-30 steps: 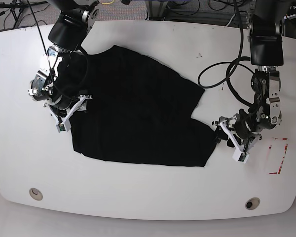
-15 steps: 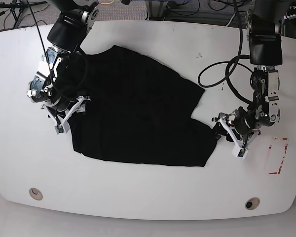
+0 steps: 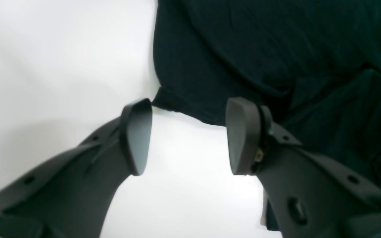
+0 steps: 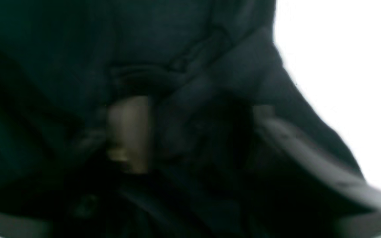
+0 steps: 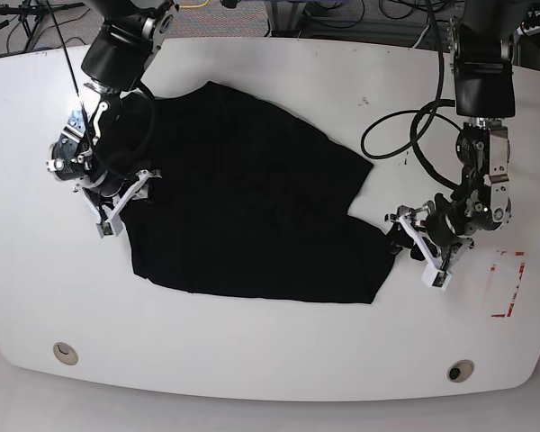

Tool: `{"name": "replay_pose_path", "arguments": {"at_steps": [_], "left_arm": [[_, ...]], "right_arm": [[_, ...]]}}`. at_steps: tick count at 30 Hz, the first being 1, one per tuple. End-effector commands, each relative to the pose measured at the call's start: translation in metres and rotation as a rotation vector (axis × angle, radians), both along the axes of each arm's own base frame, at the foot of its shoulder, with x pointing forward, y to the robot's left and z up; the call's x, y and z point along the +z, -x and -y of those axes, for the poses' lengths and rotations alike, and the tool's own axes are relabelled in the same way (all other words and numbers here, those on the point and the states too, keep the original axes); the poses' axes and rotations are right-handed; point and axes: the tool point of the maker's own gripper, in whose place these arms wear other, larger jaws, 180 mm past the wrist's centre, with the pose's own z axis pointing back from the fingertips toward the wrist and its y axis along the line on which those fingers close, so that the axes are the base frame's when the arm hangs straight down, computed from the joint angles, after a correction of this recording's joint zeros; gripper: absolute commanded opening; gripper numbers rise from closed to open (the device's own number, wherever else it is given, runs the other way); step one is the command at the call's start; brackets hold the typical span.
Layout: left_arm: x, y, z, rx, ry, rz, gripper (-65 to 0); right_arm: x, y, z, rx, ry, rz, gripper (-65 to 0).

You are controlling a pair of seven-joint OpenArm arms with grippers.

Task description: Fold the T-shirt properly

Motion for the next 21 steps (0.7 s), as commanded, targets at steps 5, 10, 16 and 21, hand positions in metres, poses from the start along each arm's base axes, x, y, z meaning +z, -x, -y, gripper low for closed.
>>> {"name": "replay_pose_path", "arguments": {"at_steps": [5, 10, 16, 21], "left_arm": [[0.018, -0.014, -0.006, 0.011, 0.004, 0.055, -31.5], [0.021, -0.014, -0.003, 0.005, 0.007, 0.069, -31.6], [0.023, -0.014, -0.002, 0.001, 0.005, 0.075, -31.5], [0.015, -0.009, -0.005, 0.007, -0.002, 0.054, -31.7]], "right_arm": [[0.013, -0.011, 0.000, 0.003, 0.003, 0.044, -55.5], [0.014, -0.011, 0.000, 0.004, 0.002, 0.050, -65.0], [0.020, -0.012, 0.001, 0.004, 0.014, 0.064, -65.0], [0.031, -0.012, 0.005, 0.002, 0.043, 0.092, -65.0]]}}
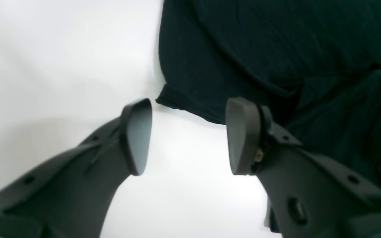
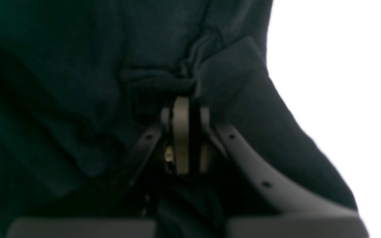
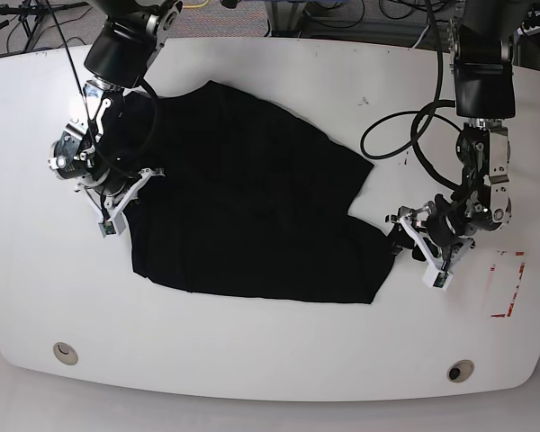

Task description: Fold the T-shirt properly

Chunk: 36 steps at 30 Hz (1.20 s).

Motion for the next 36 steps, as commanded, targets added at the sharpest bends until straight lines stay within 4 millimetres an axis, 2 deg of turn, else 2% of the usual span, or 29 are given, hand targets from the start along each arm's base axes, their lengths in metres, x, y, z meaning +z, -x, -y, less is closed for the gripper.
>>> {"name": "replay_pose_path", "arguments": {"at_steps": [1, 17, 23, 29, 31, 36], "left_arm": [[0.015, -0.009, -0.004, 0.006, 0.004, 0.050, -31.6], [0.015, -0.008, -0.005, 0.008, 0.006, 0.055, -31.7], [0.016, -0.011, -0.008, 0.003, 0.002, 0.055, -31.8], [0.008, -0.013, -0.012, 0.017, 0.010, 0.026, -31.9], [-0.004, -0.018, -0.015, 0.049, 0.037, -0.004, -31.6], [-0.016, -0.022, -0.019, 0.078, 0.061, -0.046, -31.5]], "right_arm": [[0.023, -0.012, 0.009, -0.006, 0.031, 0.071, -65.0], [0.032, -0.001, 0.014, -0.006, 0.074, 0.094, -65.0], [0.051, 0.003, 0.015, 0.002, 0.121, 0.142, -64.7], [0.062, 0.007, 0.014, 0.009, 0.148, 0.165, -64.7], [0.062, 0.012, 0.011, 0.021, 0.162, 0.160, -64.6], [0.060, 0.017, 0.006, 0.033, 0.160, 0.156, -64.6]]}}
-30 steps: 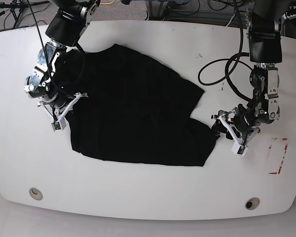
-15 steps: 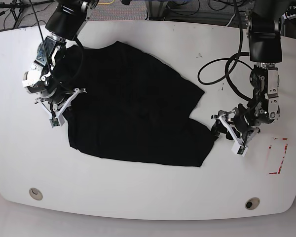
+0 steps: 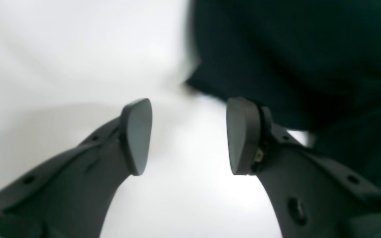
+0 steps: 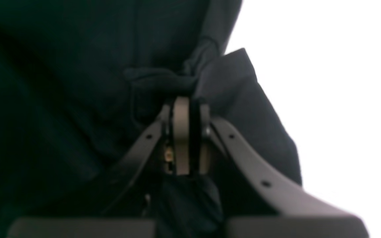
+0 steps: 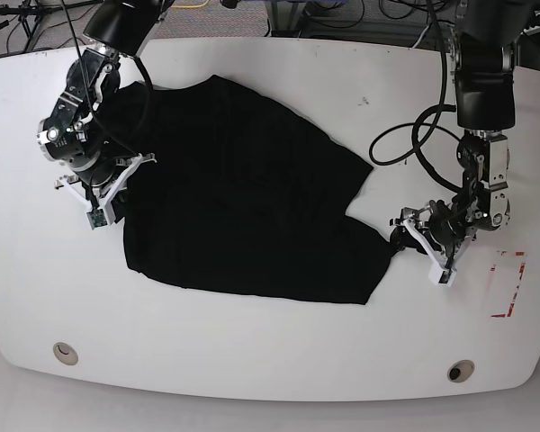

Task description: Fold the T-shirt properly

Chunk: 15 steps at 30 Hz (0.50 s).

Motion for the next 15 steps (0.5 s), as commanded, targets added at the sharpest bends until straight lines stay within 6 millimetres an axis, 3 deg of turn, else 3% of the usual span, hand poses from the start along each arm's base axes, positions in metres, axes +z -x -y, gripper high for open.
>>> {"name": "replay_pose_path", "arguments": {"at_steps": [1, 15], "left_arm": [[0.015, -0.016, -0.003, 0.013, 0.027, 0.045, -31.5], [-0.006, -0.019, -0.008, 0.125, 0.055, -0.018, -30.8]], "right_arm": [[0.014, -0.007, 0.000, 0.009, 0.008, 0.049, -64.5], [0.006, 0.000, 0.017, -0.044, -0.009, 0.034, -64.4]]}}
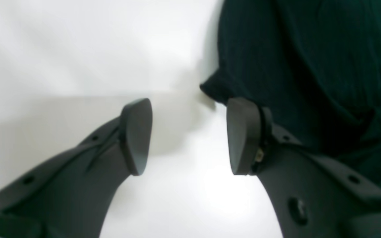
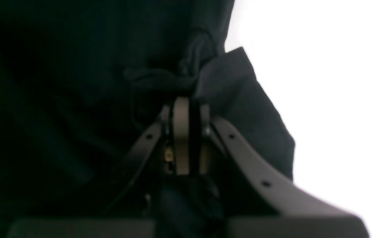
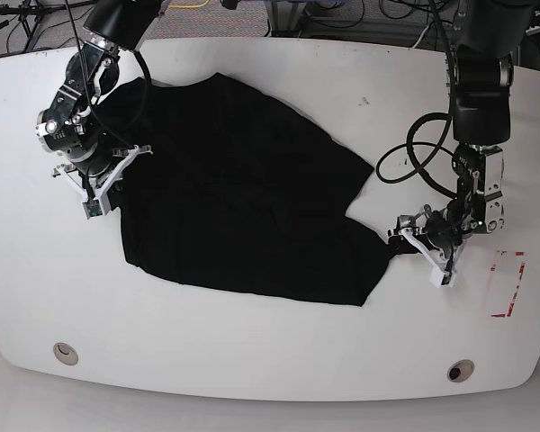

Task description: Fold the T-shirt properly

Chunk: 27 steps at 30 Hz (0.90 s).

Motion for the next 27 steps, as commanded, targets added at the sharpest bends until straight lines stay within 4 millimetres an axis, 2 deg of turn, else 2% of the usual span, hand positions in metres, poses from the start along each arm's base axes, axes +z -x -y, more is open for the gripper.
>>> {"name": "replay_pose_path", "arguments": {"at_steps": [1, 4, 12, 14, 27], "left_arm": [[0.007, -0.003, 0.000, -0.024, -0.004, 0.016, -30.6], [0.003, 0.003, 0.004, -0.056, 0.004, 0.012, -30.5], [0.005, 0.002, 0.013, -0.086, 0.028, 0.023, -30.5], [0.009, -0.001, 0.015, -0.098, 0.032, 0.044, -30.6], [0.008, 0.000, 0.026, -0.133, 0.053, 0.049, -30.6]], "right_arm": [[0.019, -0.012, 0.006, -0.010, 0.005, 0.072, -64.5], [0.023, -0.012, 0.010, -0.022, 0.014, 0.079, -64.6], [0.026, -0.015, 0.012, -0.025, 0.022, 0.086, -64.5], [0.025, -0.015, 0.006, -0.003, 0.024, 0.082, -64.7], [0.024, -0.015, 0.004, -0.003, 0.019, 0.078, -64.4]]}}
